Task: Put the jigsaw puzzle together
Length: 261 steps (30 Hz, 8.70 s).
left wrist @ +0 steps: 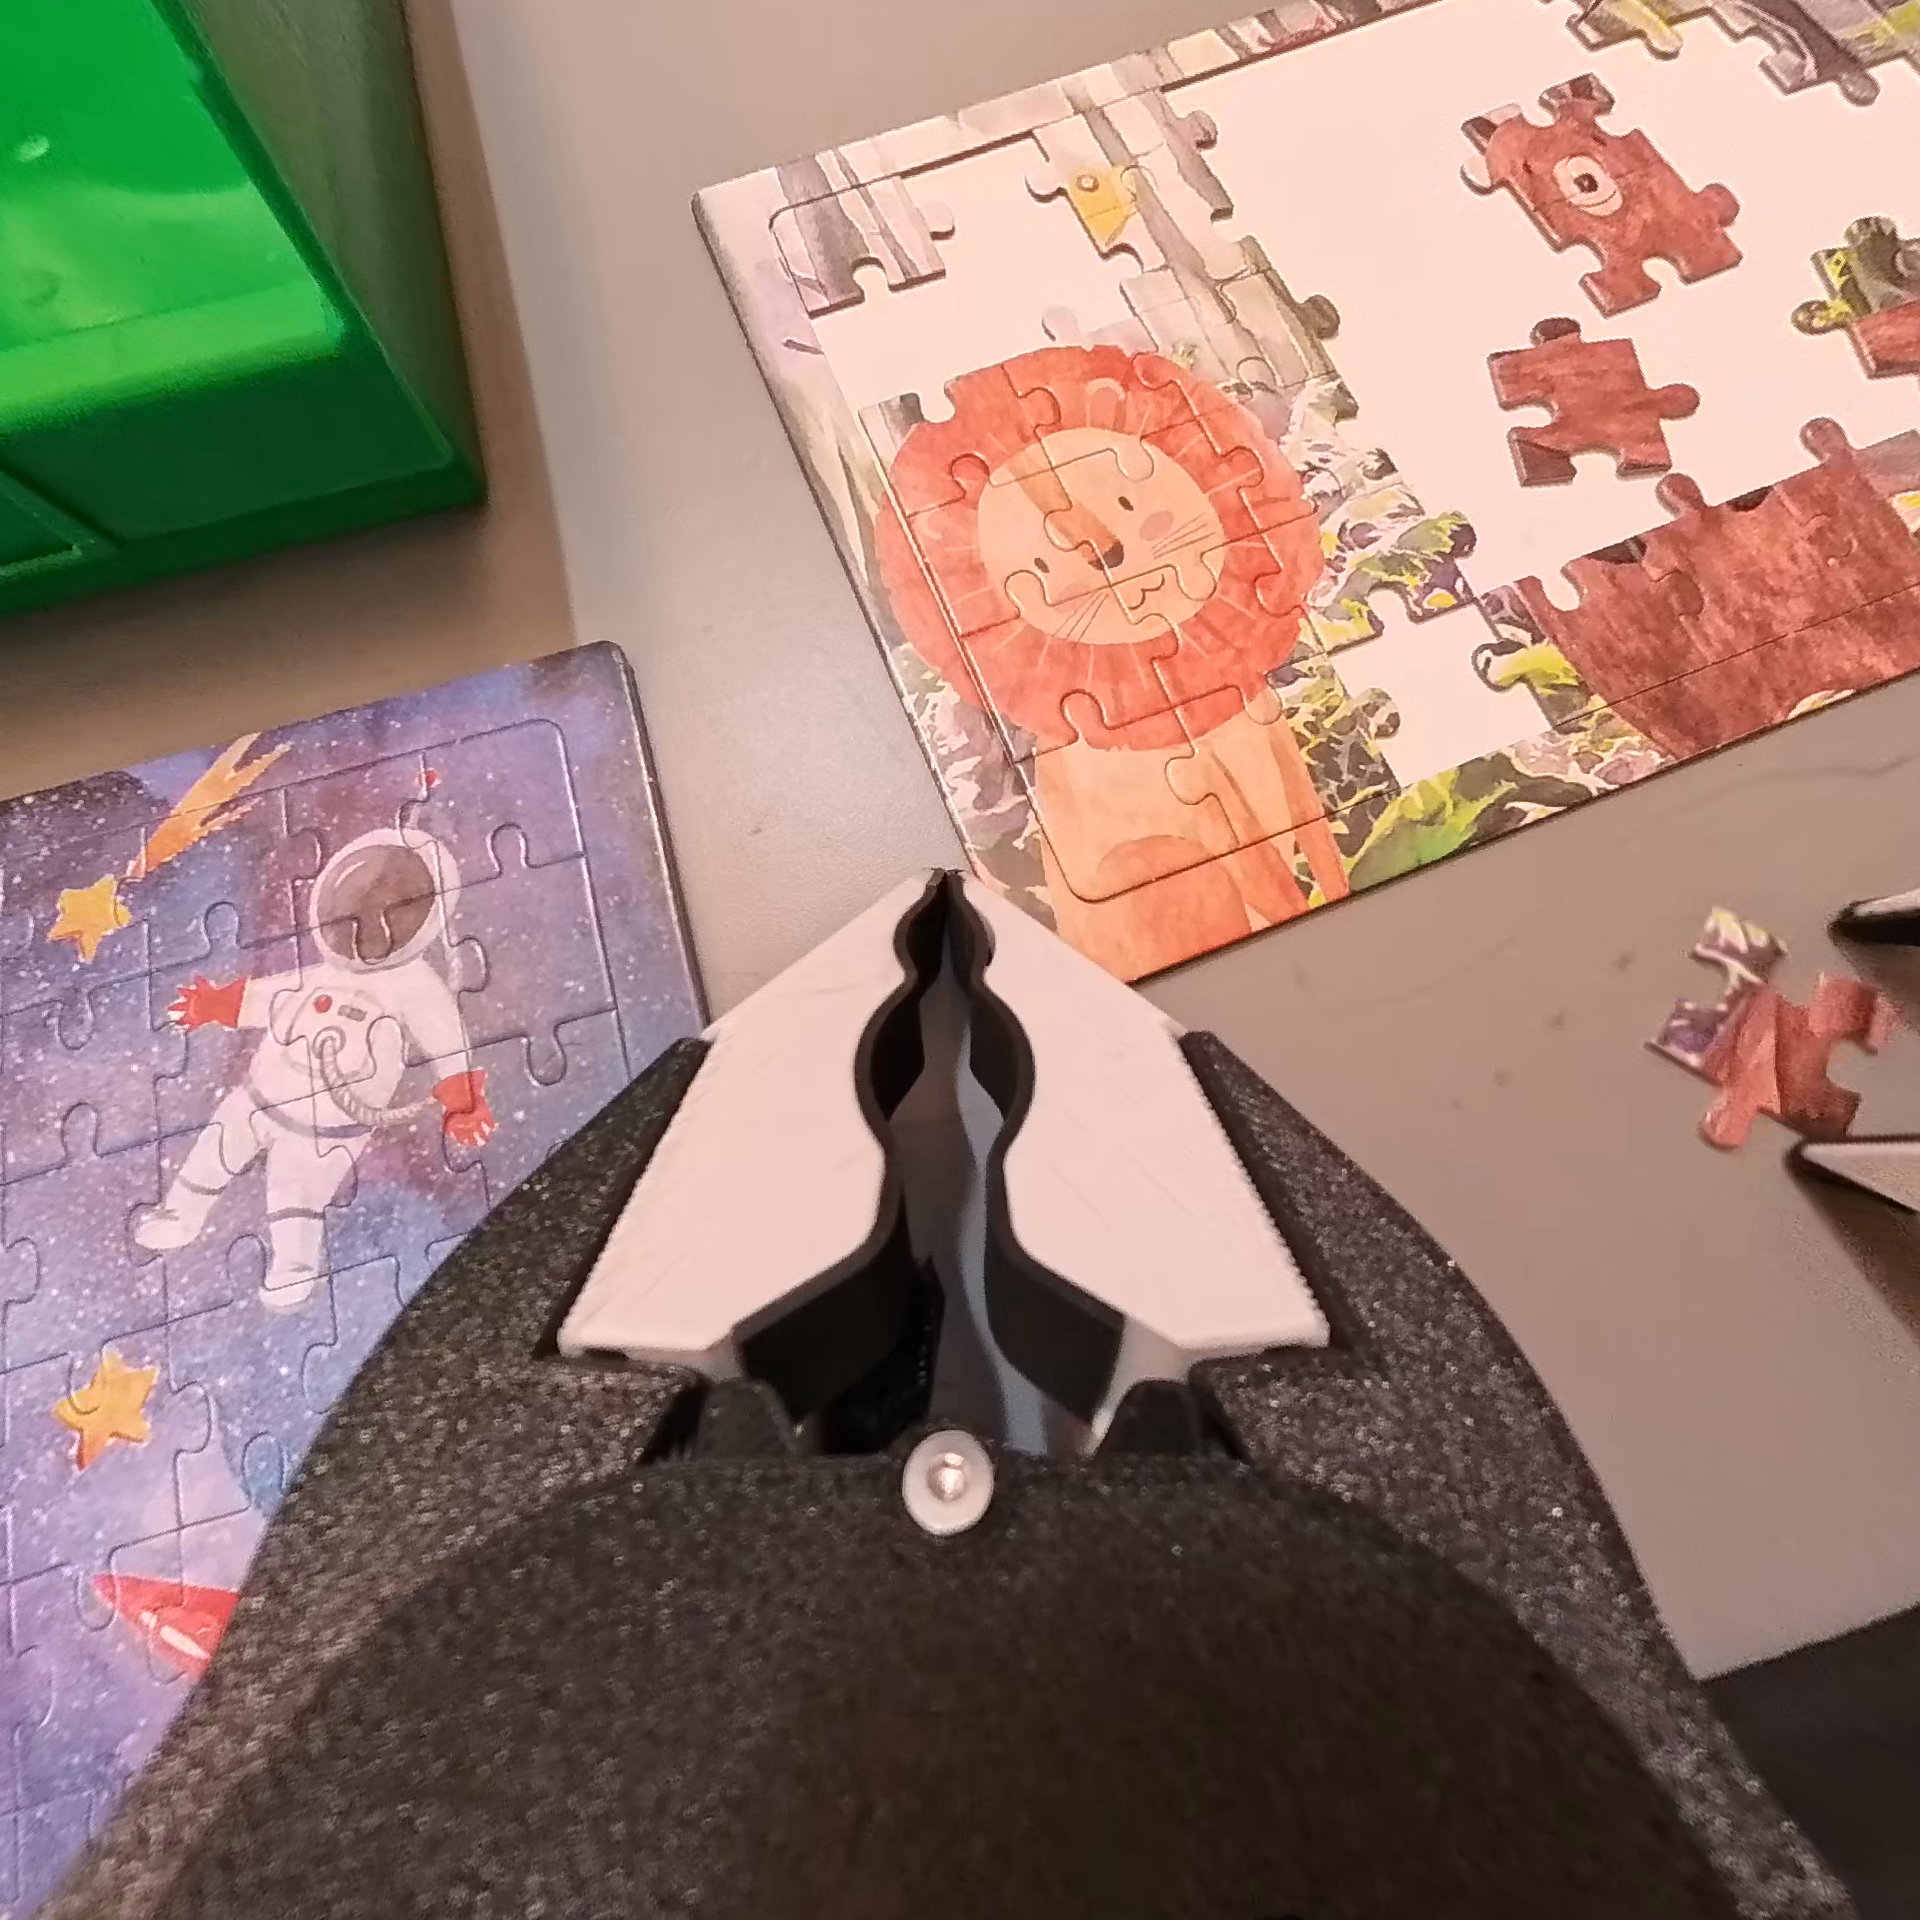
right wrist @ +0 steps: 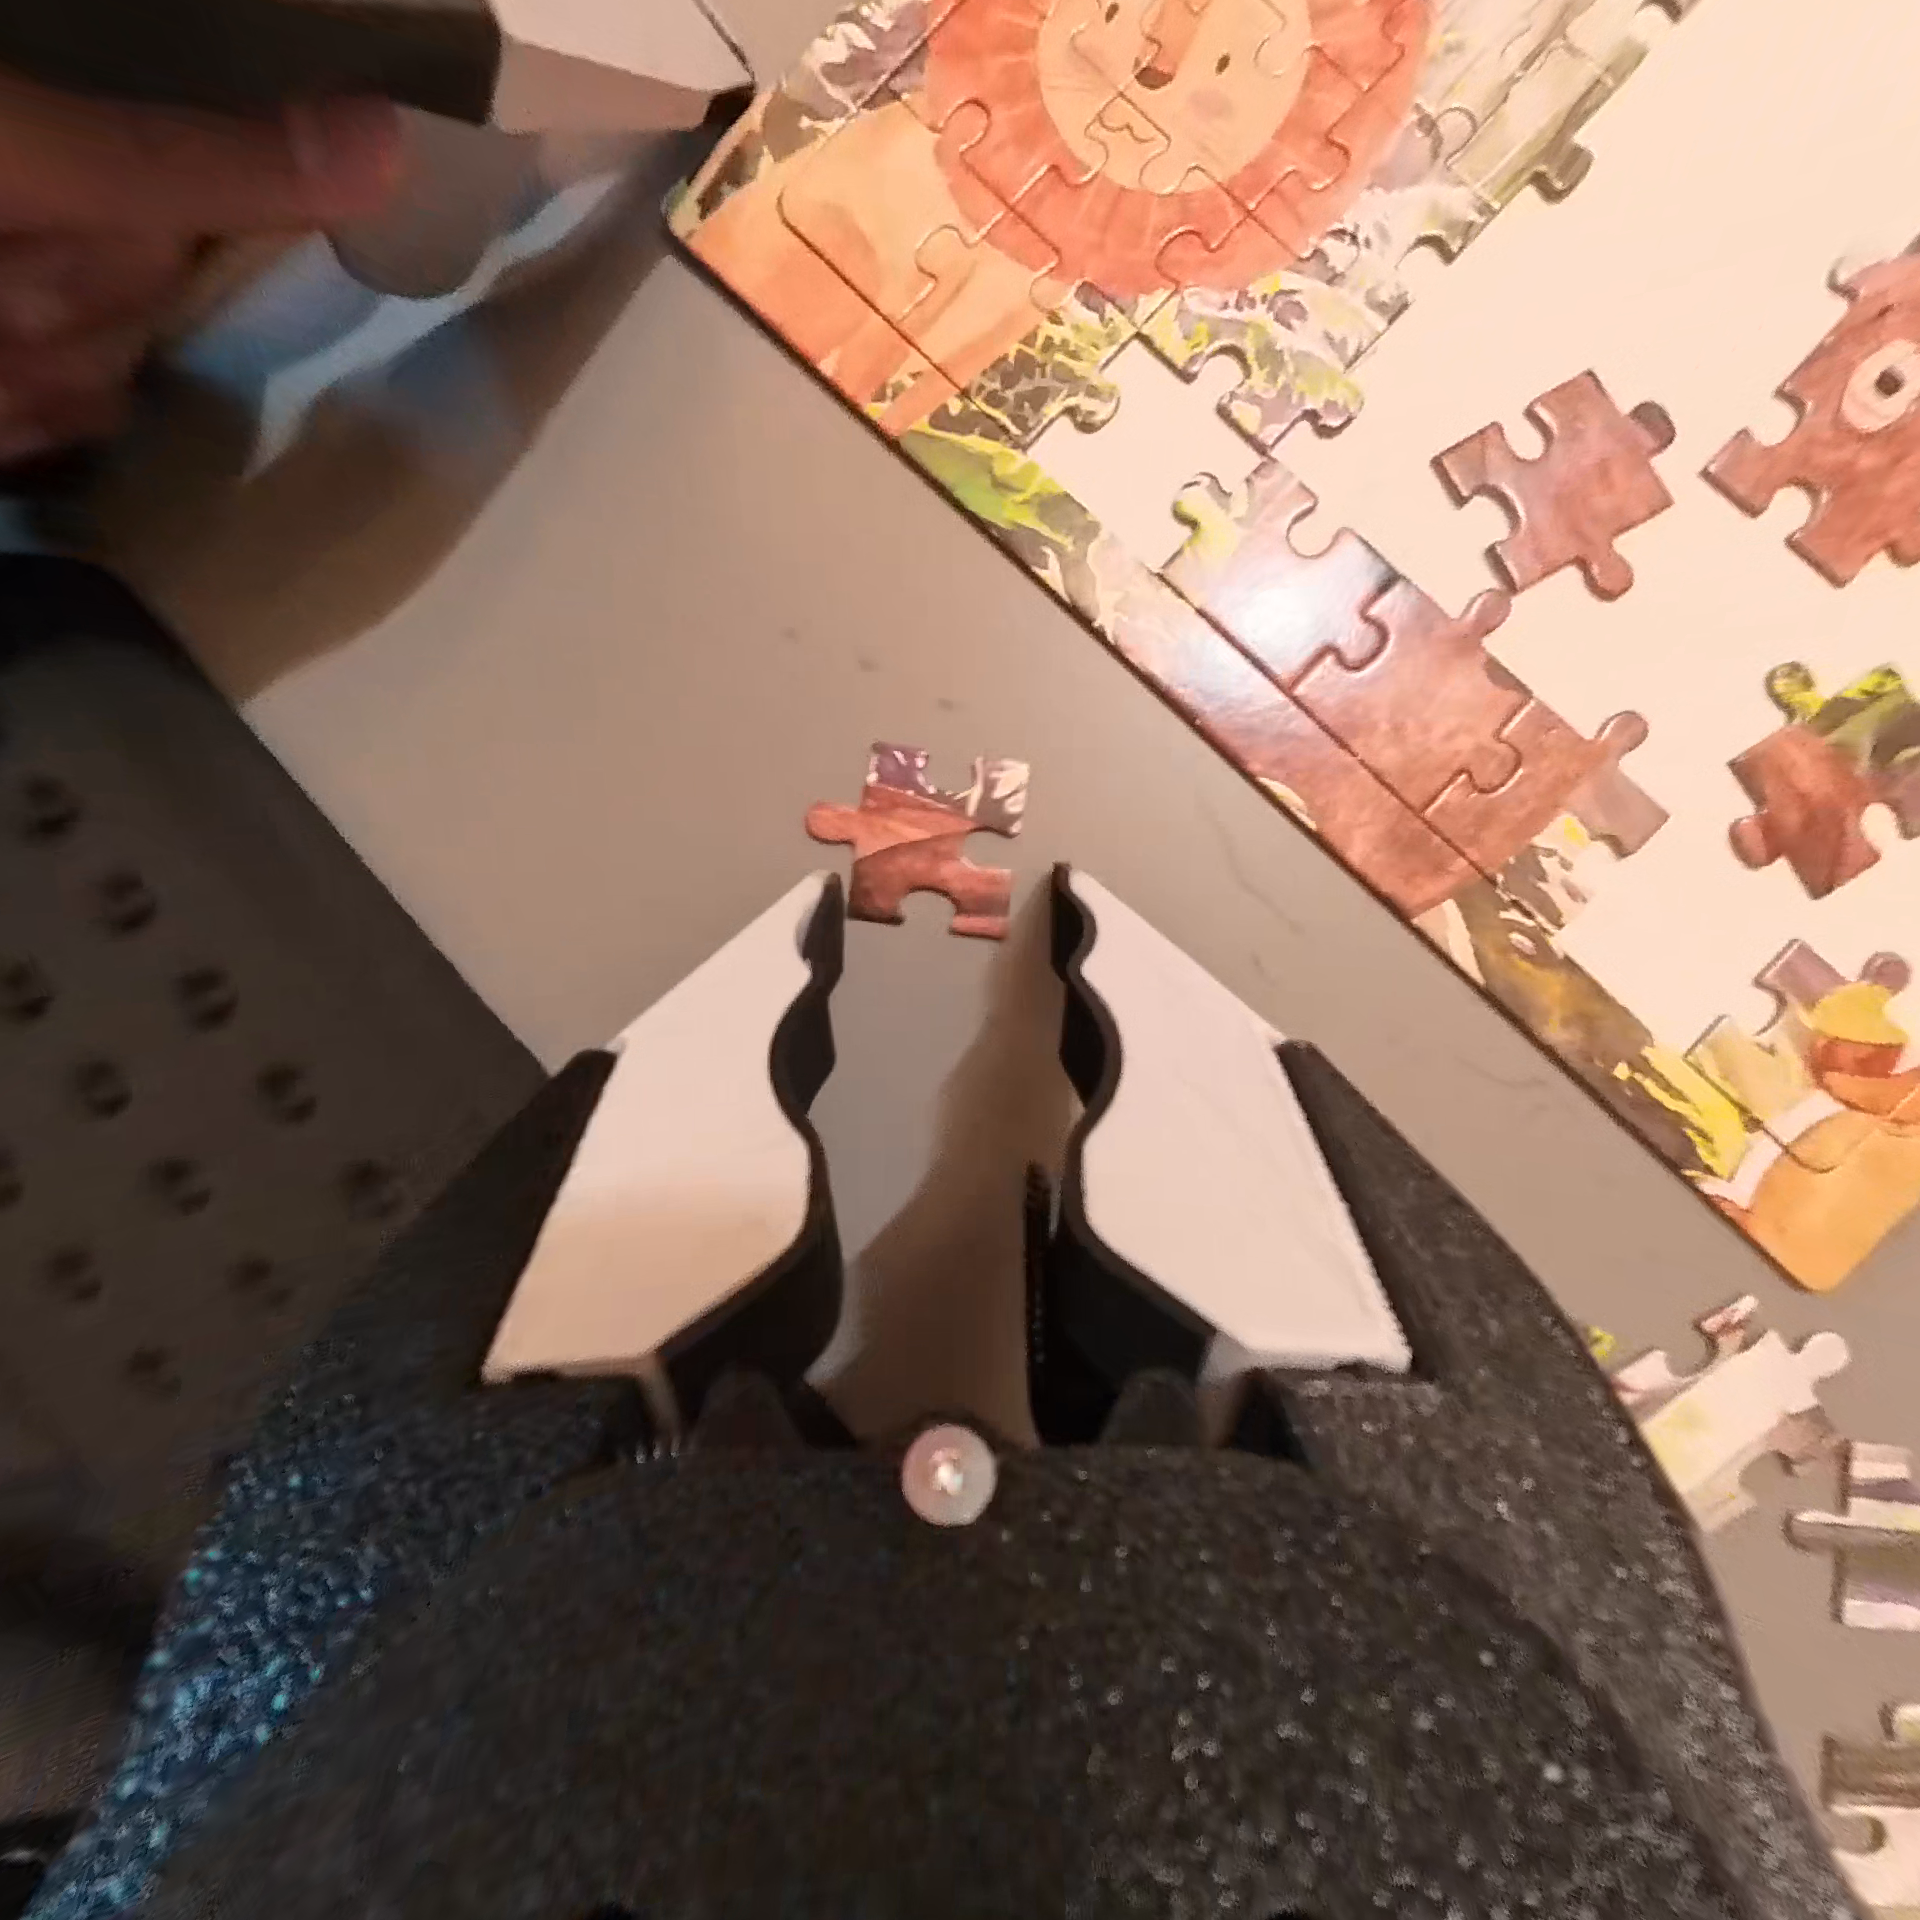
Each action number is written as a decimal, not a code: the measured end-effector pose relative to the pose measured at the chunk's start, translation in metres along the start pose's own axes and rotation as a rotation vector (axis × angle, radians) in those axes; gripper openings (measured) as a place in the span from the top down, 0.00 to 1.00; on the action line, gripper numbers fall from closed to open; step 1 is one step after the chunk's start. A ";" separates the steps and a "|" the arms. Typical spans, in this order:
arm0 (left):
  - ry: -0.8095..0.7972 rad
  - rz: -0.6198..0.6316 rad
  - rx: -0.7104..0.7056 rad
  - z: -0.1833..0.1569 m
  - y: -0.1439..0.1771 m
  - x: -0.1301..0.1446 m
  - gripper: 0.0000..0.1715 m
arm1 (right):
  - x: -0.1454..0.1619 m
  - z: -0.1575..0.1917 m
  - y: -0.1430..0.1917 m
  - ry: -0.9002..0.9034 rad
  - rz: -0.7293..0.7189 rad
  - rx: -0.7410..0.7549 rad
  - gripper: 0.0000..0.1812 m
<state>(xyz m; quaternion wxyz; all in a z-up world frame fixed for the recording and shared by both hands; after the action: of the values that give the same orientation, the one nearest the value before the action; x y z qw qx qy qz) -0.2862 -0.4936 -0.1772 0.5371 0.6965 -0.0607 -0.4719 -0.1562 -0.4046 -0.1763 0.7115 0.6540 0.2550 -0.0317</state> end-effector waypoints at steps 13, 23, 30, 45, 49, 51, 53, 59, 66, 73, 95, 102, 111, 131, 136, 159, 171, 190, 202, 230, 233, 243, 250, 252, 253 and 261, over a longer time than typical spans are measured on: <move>0.003 0.000 0.006 0.000 0.000 0.000 1.00 | -0.005 -0.010 0.008 0.286 0.014 -0.124 0.84; 0.003 0.000 0.007 -0.001 0.000 0.000 1.00 | -0.065 -0.077 0.001 0.677 0.017 -0.054 0.84; 0.010 0.000 0.016 -0.001 0.000 0.000 1.00 | -0.076 -0.090 -0.015 0.846 0.047 -0.119 0.84; 0.013 0.000 0.021 -0.001 0.000 0.000 1.00 | -0.073 -0.091 -0.025 0.904 0.080 -0.144 0.83; 0.014 0.000 0.021 0.000 0.000 0.000 1.00 | -0.074 -0.093 -0.024 0.893 0.078 -0.140 0.77; 0.014 -0.001 0.021 0.000 0.000 0.000 1.00 | -0.073 -0.091 -0.022 0.880 0.074 -0.173 0.75; 0.014 -0.001 0.021 0.000 0.000 0.000 1.00 | -0.074 -0.095 -0.020 0.867 0.064 -0.175 0.75; 0.014 -0.001 0.021 0.000 0.000 0.000 1.00 | -0.071 -0.117 -0.024 0.745 0.093 -0.184 0.80; 0.012 -0.001 0.019 -0.001 0.000 0.000 1.00 | -0.068 -0.139 -0.023 0.691 0.107 -0.166 0.82; 0.011 -0.001 0.017 -0.001 0.000 0.000 1.00 | -0.079 -0.095 -0.012 0.699 0.010 -0.321 0.93; 0.016 -0.001 0.023 -0.001 0.000 0.000 1.00 | -0.079 -0.070 -0.031 0.785 0.053 -0.293 1.00; 0.015 -0.001 0.023 -0.001 0.000 0.000 1.00 | -0.091 -0.080 -0.025 0.723 0.034 -0.252 1.00; 0.014 -0.001 0.021 -0.001 0.000 0.000 1.00 | -0.089 -0.083 -0.035 0.697 0.071 -0.232 1.00; 0.013 -0.002 0.019 0.000 0.000 0.000 1.00 | -0.077 -0.076 -0.032 0.672 0.066 -0.249 1.00; 0.021 -0.002 0.030 0.000 0.000 0.000 1.00 | -0.086 -0.084 -0.009 0.622 0.011 -0.223 1.00; -0.037 -0.001 -0.050 -0.001 0.000 0.000 1.00 | -0.062 -0.153 0.013 0.433 -0.120 -0.114 0.87; -0.002 -0.004 -0.001 -0.001 0.001 0.000 1.00 | -0.084 -0.184 -0.032 0.292 -0.117 -0.164 0.88; 0.007 -0.004 0.009 -0.002 0.001 0.000 1.00 | -0.107 -0.151 -0.028 0.396 -0.126 -0.204 0.91; 0.005 -0.005 0.007 -0.002 0.000 0.000 1.00 | -0.074 -0.129 -0.029 -0.005 -0.039 -0.032 0.80; -0.003 -0.005 -0.003 -0.001 0.000 0.000 1.00 | -0.052 -0.147 -0.014 0.111 0.023 -0.017 0.82; -0.003 -0.005 -0.003 -0.001 0.000 0.000 1.00 | -0.055 -0.145 -0.012 0.135 0.010 0.006 0.83; -0.005 -0.005 -0.006 -0.001 0.000 0.000 1.00 | -0.053 -0.143 -0.021 0.056 0.047 0.003 0.75; -0.005 -0.005 -0.006 -0.001 0.000 0.000 1.00 | -0.053 -0.134 -0.019 0.168 0.047 -0.003 0.84; -0.003 -0.005 -0.003 -0.001 0.000 0.000 1.00 | -0.053 -0.133 -0.019 0.196 0.046 -0.015 0.84; -0.002 -0.005 -0.001 -0.001 0.000 0.000 1.00 | -0.053 -0.132 -0.018 0.218 0.051 -0.033 0.84; 0.021 -0.006 0.028 -0.001 0.000 0.000 1.00 | -0.062 -0.112 -0.002 0.544 0.009 -0.156 0.90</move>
<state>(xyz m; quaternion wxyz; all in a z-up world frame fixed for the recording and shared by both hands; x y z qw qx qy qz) -0.2858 -0.4930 -0.1771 0.5267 0.7090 -0.0596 -0.4651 -0.2467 -0.3171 -0.1550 0.6650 0.5830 0.4355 0.1679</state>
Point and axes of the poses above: each gripper's, where its closed fingertips meet, y back along the fingers, x out of its underside, z = x × y across the jaws, the point moved 1 cm from there along y, back along the fingers, and after that the axes turned 10 degrees about z, right-handed, at the moved point
